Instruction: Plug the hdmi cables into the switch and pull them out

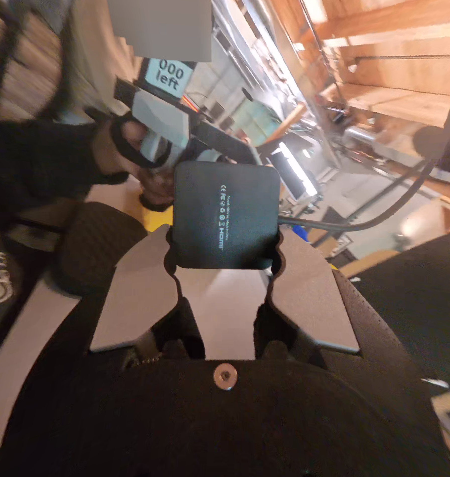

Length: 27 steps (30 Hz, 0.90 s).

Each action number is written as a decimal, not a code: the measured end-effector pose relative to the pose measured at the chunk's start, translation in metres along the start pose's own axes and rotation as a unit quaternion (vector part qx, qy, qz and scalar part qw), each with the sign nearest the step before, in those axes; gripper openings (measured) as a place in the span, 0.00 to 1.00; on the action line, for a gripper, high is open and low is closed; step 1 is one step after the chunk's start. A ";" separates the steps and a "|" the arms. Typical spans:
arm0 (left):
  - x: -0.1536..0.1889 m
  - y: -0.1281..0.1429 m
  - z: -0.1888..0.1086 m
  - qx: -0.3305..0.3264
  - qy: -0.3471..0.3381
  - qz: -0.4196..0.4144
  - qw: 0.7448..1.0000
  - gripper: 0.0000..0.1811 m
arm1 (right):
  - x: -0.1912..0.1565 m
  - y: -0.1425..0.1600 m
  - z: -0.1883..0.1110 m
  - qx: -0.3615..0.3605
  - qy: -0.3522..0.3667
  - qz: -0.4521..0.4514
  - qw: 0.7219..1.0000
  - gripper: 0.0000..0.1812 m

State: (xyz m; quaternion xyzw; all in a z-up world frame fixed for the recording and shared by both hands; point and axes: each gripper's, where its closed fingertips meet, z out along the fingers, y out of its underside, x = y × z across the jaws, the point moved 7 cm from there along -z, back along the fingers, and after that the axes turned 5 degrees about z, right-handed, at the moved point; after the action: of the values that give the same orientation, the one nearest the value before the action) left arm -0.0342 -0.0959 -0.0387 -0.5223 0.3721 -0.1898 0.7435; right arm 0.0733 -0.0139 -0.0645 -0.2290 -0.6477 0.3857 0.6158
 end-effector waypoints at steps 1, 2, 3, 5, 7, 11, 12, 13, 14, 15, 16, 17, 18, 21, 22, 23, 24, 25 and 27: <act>0.001 -0.002 -0.002 0.012 0.009 0.004 1.000 0.32 | -0.001 0.000 -0.002 0.010 -0.021 0.013 1.000 0.41; 0.004 -0.004 -0.004 0.024 0.028 0.022 0.999 0.36 | -0.002 0.000 -0.004 0.020 -0.046 0.033 0.998 0.41; 0.009 -0.004 -0.006 0.036 0.052 0.060 0.996 0.40 | -0.003 0.001 -0.006 0.022 -0.078 0.065 0.995 0.41; 0.017 0.000 -0.008 0.041 0.056 0.170 0.983 0.43 | -0.004 0.004 -0.008 0.026 -0.137 0.133 0.981 0.41; 0.019 0.006 -0.003 0.011 0.040 0.210 0.977 0.49 | -0.003 0.007 -0.008 0.046 -0.153 0.160 0.974 0.41; 0.016 0.006 0.018 0.035 0.009 0.080 0.996 0.53 | 0.001 0.010 -0.005 0.074 -0.123 0.151 0.978 0.41; 0.014 0.009 0.021 0.034 -0.002 0.073 0.997 0.53 | 0.001 0.008 -0.006 0.078 -0.120 0.147 0.979 0.41; 0.014 0.012 0.024 0.031 -0.012 0.073 0.997 0.53 | 0.001 0.007 -0.007 0.080 -0.122 0.146 0.978 0.41; 0.015 0.014 0.026 0.029 -0.014 0.071 0.997 0.51 | 0.000 0.006 -0.008 0.079 -0.126 0.147 0.978 0.41; 0.018 0.014 0.028 0.031 -0.008 0.068 0.997 0.48 | -0.002 0.006 -0.008 0.077 -0.132 0.147 0.977 0.41; 0.021 0.014 0.029 0.036 -0.003 0.065 0.997 0.46 | -0.003 0.006 -0.007 0.074 -0.138 0.145 0.977 0.41; 0.022 0.014 0.030 0.036 -0.006 0.063 0.997 0.43 | -0.005 0.007 -0.006 0.070 -0.144 0.143 0.977 0.41; 0.022 0.014 0.031 0.033 -0.010 0.064 0.997 0.38 | -0.007 0.008 -0.005 0.066 -0.149 0.141 0.977 0.41; 0.021 0.016 0.030 0.035 -0.009 0.076 0.996 0.38 | -0.008 0.009 -0.003 0.061 -0.141 0.129 0.980 0.41; 0.019 0.016 0.029 0.034 -0.016 0.076 0.996 0.37 | -0.006 0.010 -0.001 0.053 -0.132 0.129 0.981 0.41; 0.016 0.017 0.029 0.034 -0.033 0.079 0.996 0.37 | -0.002 0.011 -0.001 0.045 -0.117 0.131 0.983 0.41; 0.013 0.018 0.030 0.033 -0.057 0.089 0.994 0.37 | 0.002 0.012 -0.002 0.042 -0.099 0.128 0.986 0.41; 0.009 0.019 0.029 0.029 -0.095 0.110 0.989 0.37 | 0.007 0.014 -0.005 0.037 -0.086 0.124 0.988 0.41; -0.001 0.023 0.025 -0.007 -0.189 0.190 0.963 0.37 | 0.019 0.017 -0.015 0.032 -0.058 0.140 0.988 0.40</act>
State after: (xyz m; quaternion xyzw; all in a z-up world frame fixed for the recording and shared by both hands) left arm -0.0182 -0.0709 -0.0548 -0.4738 0.3185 0.0597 0.8189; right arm 0.0817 0.0144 -0.0670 -0.2756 -0.6309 0.5012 0.5242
